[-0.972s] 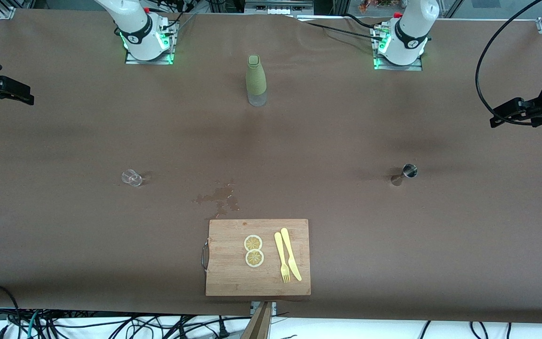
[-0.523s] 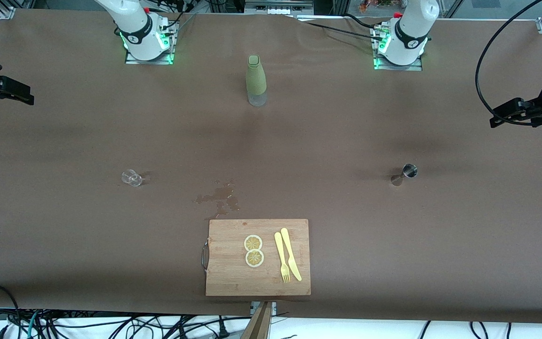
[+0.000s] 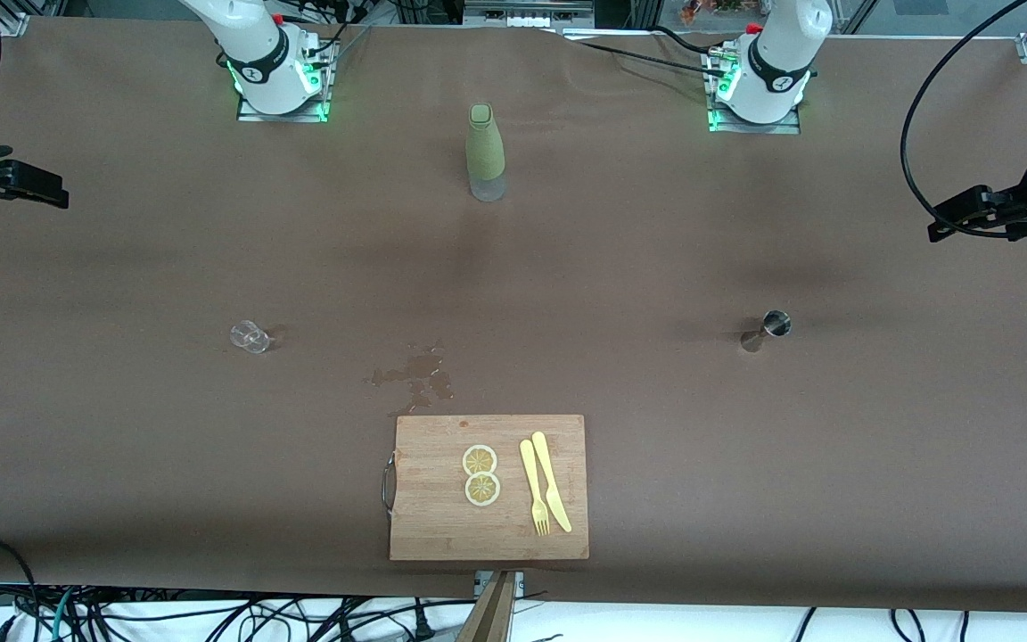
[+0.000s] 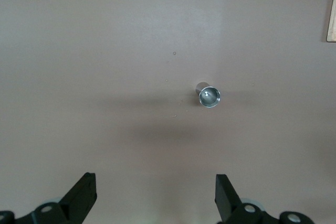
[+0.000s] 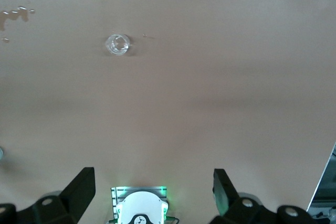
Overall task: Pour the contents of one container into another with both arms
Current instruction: 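Lower the left gripper to the steel jigger while the right gripper reaches the beaker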
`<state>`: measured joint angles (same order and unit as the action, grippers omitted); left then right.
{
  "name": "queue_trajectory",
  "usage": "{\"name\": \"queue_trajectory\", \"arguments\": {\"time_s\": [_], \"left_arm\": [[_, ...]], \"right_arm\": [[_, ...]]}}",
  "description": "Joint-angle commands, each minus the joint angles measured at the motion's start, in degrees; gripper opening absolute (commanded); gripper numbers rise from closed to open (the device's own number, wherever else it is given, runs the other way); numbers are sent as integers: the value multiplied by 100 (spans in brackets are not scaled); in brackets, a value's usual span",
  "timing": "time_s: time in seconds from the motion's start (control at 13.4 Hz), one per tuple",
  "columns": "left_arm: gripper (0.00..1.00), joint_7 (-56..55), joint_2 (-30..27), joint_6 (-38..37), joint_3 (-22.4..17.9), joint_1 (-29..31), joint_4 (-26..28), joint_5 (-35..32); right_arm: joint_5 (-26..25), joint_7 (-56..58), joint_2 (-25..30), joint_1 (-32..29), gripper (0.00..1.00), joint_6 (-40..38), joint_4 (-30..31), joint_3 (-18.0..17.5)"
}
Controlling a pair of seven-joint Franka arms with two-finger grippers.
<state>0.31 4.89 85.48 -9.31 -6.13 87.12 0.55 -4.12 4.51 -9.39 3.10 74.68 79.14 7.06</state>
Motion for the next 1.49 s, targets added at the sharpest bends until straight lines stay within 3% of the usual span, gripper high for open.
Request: {"name": "queue_trajectory", "arguments": {"time_s": [0.0,0.52,0.75,0.97,1.12,1.27,1.42], "left_arm": [[100,214,55,-5,-10,94,41,121],[100,3111,433,223,-27,780,24,481],[100,4553,687,382,-27,1140,33,1034],[100,5633,1038,391,-27,1508,50,1560],[100,7037,1512,391,-27,1842,50,2323],[100,8129,1996,382,-27,2062,33,2887],[100,8957,2470,373,-27,2168,-20,3353]], "right_arm": [[7,-11,-81,-205,100,-67,-21,-29],[16,189,-634,-205,100,-32,-39,-29],[-1,1540,-889,-327,100,99,-30,-20],[138,3497,-1012,-565,100,923,268,-29],[533,4458,-1047,-740,100,1442,584,-20],[1313,5424,-1170,-995,100,1864,979,49],[2209,6548,-1389,-1031,100,2295,1322,339]]}}
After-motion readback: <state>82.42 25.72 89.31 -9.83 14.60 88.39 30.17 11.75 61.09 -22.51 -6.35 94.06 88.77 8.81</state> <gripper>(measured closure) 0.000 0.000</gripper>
